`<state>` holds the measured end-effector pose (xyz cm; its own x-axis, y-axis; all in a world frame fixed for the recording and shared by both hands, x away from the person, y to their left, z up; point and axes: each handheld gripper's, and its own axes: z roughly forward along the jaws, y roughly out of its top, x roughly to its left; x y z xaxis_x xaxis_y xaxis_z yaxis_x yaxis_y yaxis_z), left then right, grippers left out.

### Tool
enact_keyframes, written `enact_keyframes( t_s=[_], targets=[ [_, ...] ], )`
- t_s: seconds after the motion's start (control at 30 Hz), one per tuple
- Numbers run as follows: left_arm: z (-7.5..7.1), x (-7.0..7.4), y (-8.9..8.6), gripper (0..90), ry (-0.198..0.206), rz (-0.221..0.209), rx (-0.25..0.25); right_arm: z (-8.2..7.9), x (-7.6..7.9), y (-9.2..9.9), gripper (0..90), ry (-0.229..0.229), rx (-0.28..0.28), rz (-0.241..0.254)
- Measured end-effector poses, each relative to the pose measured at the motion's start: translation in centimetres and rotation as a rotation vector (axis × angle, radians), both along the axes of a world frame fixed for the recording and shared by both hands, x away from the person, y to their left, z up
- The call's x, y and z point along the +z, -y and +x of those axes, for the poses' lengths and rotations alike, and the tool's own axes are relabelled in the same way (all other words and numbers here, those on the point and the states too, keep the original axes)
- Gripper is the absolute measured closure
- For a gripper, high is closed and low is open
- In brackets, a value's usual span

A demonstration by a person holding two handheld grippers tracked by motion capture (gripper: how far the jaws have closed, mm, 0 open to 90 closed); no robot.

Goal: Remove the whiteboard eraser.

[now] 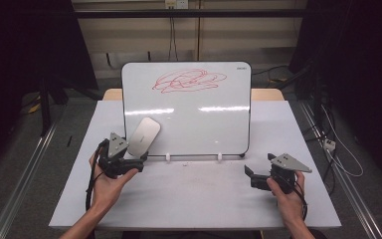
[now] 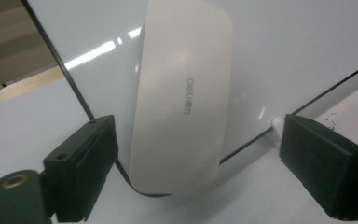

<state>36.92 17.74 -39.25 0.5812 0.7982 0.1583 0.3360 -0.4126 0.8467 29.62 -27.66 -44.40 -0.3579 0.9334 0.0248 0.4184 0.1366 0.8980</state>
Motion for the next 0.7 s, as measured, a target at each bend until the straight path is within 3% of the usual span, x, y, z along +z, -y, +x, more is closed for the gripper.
enact_keyframes(
  t_s=[0.1,0.23,0.5,0.57,0.7],
  targets=[
    [0.3,0.2,0.2,13.5,0.001,0.012,-0.004,0.0,0.0,0.0,5.0,0.001,-0.002,0.001],
    [1.0,0.3,1.1,16.2,0.043,0.061,0.004,0.0,0.0,-0.1,5.0,-0.002,0.002,0.002],
    [2.0,0.0,1.5,17.5,0.021,0.076,0.013,0.0,0.0,-0.1,5.0,-0.004,0.003,0.002],
    [2.1,-0.2,2.0,19.5,0.026,0.121,0.011,0.0,0.0,-0.1,5.0,-0.005,0.004,0.001],
    [2.6,-0.4,2.7,19.9,0.040,0.126,0.022,0.1,0.0,-0.2,5.1,-0.005,0.003,-0.002]
  ],
)
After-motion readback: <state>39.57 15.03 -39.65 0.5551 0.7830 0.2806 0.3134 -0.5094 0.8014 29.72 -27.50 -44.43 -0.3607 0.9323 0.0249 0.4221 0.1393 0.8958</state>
